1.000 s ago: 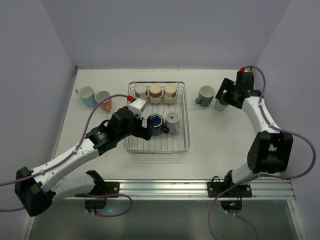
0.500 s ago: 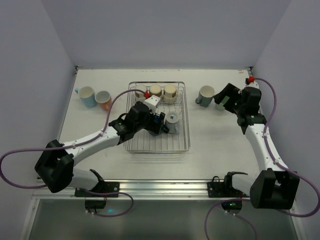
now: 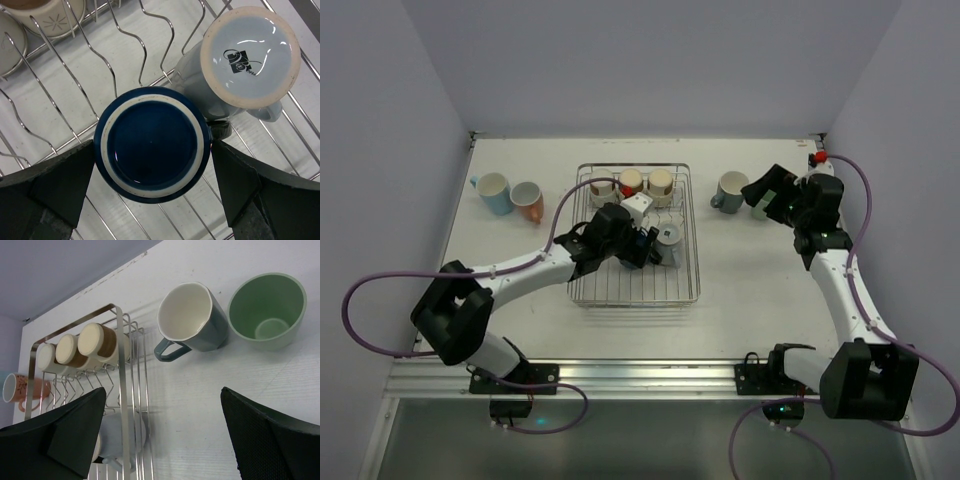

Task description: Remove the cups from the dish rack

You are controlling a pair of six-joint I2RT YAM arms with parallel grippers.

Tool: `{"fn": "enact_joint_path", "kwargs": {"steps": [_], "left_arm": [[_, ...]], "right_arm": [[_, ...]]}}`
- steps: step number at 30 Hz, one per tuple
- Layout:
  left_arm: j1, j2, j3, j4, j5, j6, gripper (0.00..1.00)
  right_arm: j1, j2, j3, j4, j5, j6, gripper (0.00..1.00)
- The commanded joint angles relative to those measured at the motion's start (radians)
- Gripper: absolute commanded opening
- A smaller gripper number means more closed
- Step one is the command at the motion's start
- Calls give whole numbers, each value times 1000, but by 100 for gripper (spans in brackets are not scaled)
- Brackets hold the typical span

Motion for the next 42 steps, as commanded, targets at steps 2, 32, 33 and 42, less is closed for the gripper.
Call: {"fn": "enact_joint_path", "kwargs": {"steps": [2,32,33,42], "left_arm": [[3,48,42,53,9,31,99],[8,-535,-202,211,31,-137,0],[6,-573,-210,251,44,-142,0],[8,-736,-277,423,202,-194,0]], "right_arm": [[-1,-31,-5,57,-43,11,99],[505,-240,-217,410,-155,345,95],[520,-230,-230,438,-148,418,95],[577,-198,-319,616,-115,657,99]]}}
